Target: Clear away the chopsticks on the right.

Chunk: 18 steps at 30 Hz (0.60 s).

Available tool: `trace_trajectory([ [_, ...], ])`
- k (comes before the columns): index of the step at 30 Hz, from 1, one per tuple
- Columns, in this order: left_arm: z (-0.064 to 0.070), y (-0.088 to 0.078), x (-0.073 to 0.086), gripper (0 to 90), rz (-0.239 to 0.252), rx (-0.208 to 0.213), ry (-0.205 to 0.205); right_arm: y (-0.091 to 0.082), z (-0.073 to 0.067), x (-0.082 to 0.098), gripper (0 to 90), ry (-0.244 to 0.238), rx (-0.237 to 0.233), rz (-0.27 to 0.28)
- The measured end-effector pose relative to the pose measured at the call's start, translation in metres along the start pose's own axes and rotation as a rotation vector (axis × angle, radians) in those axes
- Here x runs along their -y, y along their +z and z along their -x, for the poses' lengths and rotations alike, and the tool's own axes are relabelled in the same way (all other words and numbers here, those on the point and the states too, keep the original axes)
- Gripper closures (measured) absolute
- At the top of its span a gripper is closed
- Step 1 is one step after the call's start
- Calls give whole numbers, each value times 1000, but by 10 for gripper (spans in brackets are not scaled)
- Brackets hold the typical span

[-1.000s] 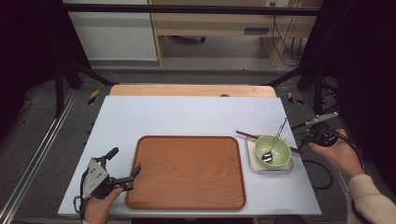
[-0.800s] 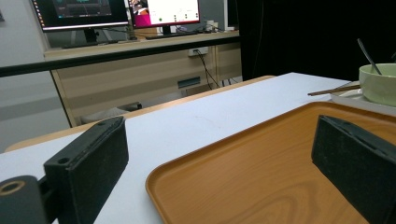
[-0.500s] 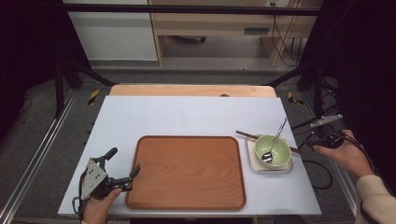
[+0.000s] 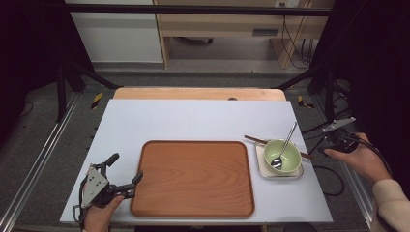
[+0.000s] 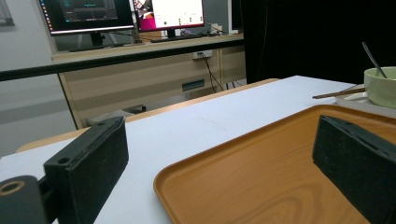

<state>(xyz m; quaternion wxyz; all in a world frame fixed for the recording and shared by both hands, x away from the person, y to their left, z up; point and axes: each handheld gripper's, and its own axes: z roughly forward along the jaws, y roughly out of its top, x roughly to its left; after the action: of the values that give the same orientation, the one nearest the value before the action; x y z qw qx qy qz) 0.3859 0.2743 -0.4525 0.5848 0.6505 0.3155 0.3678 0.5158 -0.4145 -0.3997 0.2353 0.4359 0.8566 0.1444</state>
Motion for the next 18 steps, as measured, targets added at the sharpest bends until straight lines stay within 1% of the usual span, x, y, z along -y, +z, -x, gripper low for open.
trace_trajectory([
  [2,0,0,0,31,-4,-1,2,1,-1,-2,513,-10,7,-1],
  [4,-1,-1,0,31,-1,-3,2,3,-2,-4,542,-25,-2,2],
  [6,0,-2,-1,31,4,-5,1,5,-4,-6,579,-37,0,-9],
  [8,-1,-2,-1,31,3,-5,1,8,-6,-7,604,-46,-10,-5],
  [10,-1,-3,0,31,3,-5,0,10,-9,-7,625,-51,-15,-12],
  [13,-2,-3,-1,32,5,-7,-1,13,-13,-8,658,-76,-27,-15],
  [18,-2,-3,0,32,1,-6,1,20,-17,-10,710,-89,-53,-28],
])
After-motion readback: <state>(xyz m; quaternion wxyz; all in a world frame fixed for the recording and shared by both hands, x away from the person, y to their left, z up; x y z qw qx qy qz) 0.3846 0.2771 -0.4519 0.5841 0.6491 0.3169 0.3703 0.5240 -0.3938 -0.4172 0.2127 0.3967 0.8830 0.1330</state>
